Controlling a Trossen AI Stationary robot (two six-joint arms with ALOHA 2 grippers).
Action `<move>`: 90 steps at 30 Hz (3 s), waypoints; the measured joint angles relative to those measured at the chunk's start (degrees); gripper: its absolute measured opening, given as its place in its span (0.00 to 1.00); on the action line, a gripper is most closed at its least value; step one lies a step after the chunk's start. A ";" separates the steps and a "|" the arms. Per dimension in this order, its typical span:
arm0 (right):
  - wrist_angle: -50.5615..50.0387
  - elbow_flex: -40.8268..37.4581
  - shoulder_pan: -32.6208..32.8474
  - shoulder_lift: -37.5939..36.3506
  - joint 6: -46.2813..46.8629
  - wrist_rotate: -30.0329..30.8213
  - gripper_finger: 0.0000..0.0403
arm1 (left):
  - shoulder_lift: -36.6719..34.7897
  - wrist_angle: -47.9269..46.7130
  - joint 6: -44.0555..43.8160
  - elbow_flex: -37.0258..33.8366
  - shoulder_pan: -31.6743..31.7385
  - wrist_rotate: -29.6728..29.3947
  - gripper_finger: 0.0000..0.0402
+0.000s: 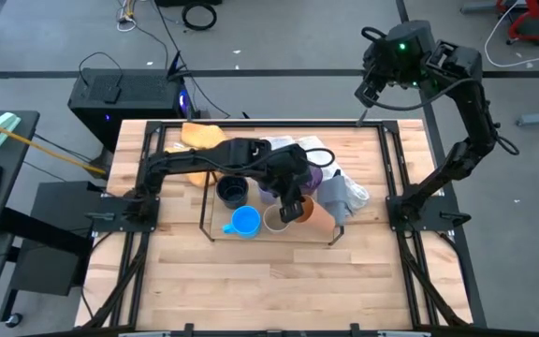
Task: Stack small to large cups/mugs on shelf
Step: Put the orange cup on the shelf
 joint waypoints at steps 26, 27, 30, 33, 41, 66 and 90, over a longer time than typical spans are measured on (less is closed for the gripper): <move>-0.03 0.00 -0.34 -0.01 -0.48 -0.80 0.34 | 3.27 -4.82 2.60 -0.02 0.77 -3.43 0.02; -0.04 0.02 -0.34 -0.02 -0.48 -0.80 0.34 | 3.58 -4.07 2.68 0.04 0.76 -3.43 0.02; -0.04 0.02 -0.34 -0.01 -0.48 -0.80 0.34 | 3.93 -4.48 2.73 -0.01 0.76 -3.45 0.02; -0.02 0.02 -0.34 -0.02 -0.50 -0.80 0.34 | 4.51 -2.54 2.73 0.07 0.76 -3.41 0.02; -0.02 0.02 -0.34 -0.02 -0.48 -0.80 0.34 | 5.49 -1.48 3.19 0.06 0.76 -3.40 0.02; 0.83 0.02 -0.34 -0.02 -0.48 -1.83 0.34 | 7.28 -3.21 5.78 0.04 -0.26 -4.07 0.02; 1.92 0.02 -0.34 0.01 -0.60 -2.31 0.34 | 4.42 -2.98 11.51 0.39 -0.08 -5.23 0.02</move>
